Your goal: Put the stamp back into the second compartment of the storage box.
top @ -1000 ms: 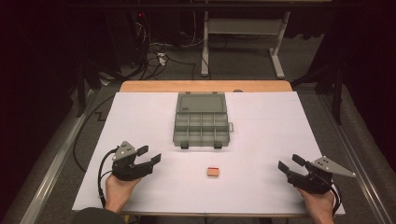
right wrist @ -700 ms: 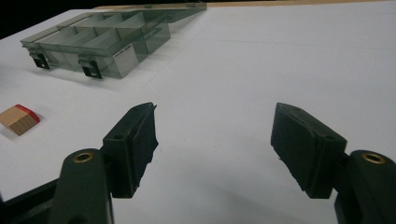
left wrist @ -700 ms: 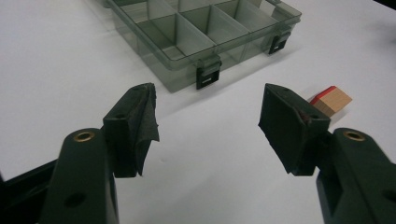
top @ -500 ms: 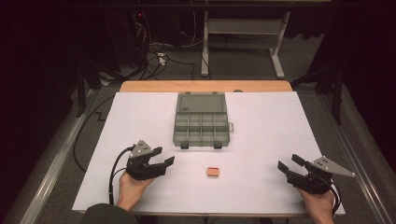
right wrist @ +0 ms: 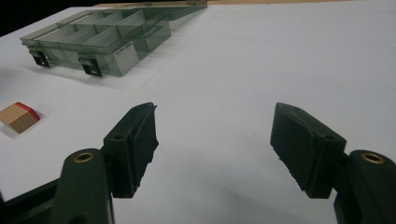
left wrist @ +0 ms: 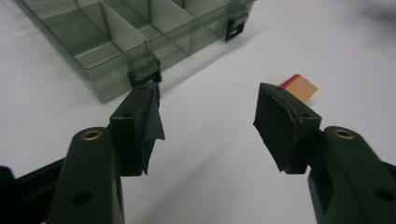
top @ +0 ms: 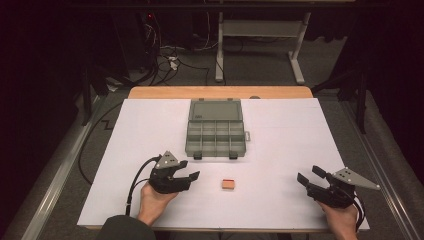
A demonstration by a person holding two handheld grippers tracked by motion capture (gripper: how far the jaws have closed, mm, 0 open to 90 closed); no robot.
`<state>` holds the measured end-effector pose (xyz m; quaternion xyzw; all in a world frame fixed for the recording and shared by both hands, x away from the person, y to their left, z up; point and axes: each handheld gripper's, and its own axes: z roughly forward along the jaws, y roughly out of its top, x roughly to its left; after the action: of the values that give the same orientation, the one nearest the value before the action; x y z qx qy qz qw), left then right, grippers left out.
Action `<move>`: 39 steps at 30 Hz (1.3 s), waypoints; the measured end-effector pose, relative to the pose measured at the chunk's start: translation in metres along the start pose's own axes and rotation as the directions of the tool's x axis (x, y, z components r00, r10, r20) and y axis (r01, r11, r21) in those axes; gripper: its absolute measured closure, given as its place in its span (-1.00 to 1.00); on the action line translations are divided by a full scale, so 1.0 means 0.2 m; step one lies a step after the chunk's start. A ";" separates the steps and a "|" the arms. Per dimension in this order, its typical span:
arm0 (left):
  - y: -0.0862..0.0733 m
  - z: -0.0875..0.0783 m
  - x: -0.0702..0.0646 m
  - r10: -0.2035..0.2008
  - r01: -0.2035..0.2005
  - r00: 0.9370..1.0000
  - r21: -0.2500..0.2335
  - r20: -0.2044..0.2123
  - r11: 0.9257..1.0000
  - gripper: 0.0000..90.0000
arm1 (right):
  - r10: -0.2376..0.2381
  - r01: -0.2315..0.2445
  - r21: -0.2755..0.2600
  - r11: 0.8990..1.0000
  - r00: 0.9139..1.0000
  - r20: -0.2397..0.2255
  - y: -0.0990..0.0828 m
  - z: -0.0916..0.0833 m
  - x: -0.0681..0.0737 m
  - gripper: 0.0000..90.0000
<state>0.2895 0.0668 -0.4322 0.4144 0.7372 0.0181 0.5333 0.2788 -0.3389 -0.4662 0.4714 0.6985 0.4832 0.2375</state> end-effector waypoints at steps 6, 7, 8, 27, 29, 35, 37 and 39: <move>-0.05 0.03 -0.03 0.058 -0.058 0.998 0.026 0.007 0.998 -0.09 | 0.002 -0.002 0.011 1.000 1.000 0.003 0.00 0.00 0.00 -0.29; -0.06 0.04 -0.04 0.052 -0.052 0.999 0.029 0.003 0.998 -0.09 | 0.001 -0.001 0.014 1.000 1.000 0.003 0.00 0.00 0.00 -0.29; -0.07 0.04 -0.05 0.053 -0.053 0.999 0.034 0.001 0.998 -0.09 | 0.002 -0.002 0.018 1.000 1.000 0.003 0.00 0.00 0.00 -0.29; -0.23 0.13 -0.15 0.114 -0.112 0.993 0.138 -0.009 0.984 -0.05 | -0.003 0.002 0.055 0.998 1.000 0.015 0.00 0.01 0.00 -0.26; -0.25 0.14 -0.16 0.118 -0.115 0.993 0.150 -0.011 0.982 -0.05 | -0.002 0.001 0.057 0.998 1.000 0.015 0.00 0.01 0.00 -0.26; -0.29 0.17 -0.19 0.143 -0.135 0.989 0.185 -0.027 0.973 -0.04 | -0.002 0.001 0.059 0.998 1.000 0.015 0.00 0.01 0.00 -0.25; -0.30 0.19 -0.19 0.167 -0.160 0.986 0.197 -0.023 0.967 -0.04 | -0.001 0.000 0.060 0.998 1.000 0.015 0.00 0.01 0.00 -0.25; -0.32 0.20 -0.20 0.156 -0.146 0.987 0.201 -0.038 0.969 -0.03 | -0.001 0.000 0.062 0.998 1.000 0.013 0.00 0.01 0.00 -0.25</move>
<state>0.2880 -0.0166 -0.4482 0.5196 0.7156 -0.0037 0.4668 0.2813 -0.3382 -0.4673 0.4814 0.7118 0.4582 0.2273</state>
